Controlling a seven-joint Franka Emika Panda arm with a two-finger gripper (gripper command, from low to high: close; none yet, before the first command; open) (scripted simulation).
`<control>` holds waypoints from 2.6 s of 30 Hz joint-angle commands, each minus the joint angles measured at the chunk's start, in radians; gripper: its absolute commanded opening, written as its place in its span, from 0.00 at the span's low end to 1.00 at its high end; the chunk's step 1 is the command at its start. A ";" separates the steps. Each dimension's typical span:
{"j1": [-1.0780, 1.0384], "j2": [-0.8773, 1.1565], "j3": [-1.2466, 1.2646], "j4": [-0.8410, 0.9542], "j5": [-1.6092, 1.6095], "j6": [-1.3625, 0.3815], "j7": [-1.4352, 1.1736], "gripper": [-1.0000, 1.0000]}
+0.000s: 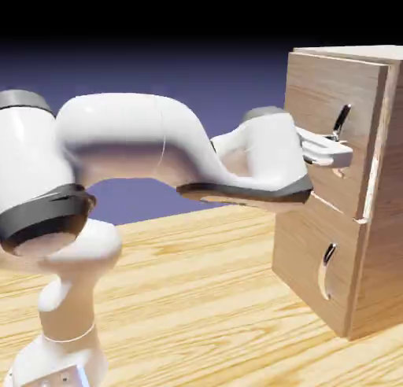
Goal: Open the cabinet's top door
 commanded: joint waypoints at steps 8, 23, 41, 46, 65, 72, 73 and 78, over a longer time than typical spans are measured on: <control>-0.290 0.153 0.252 -0.072 0.006 -0.027 0.216 0.00; -0.797 0.203 0.741 -0.189 0.179 -0.062 0.309 0.00; -0.967 -0.034 1.160 -0.451 0.962 -0.392 -0.144 0.00; -0.947 -0.062 1.287 -0.473 1.179 -0.550 -0.223 0.00; -1.002 0.261 1.849 -0.137 1.769 -1.361 -0.242 0.00; -1.091 0.491 2.031 0.073 1.814 -1.665 -0.166 0.00; -1.099 0.527 2.053 0.101 1.813 -1.708 -0.152 0.00; -1.097 0.708 2.121 0.231 1.795 -1.909 -0.078 0.00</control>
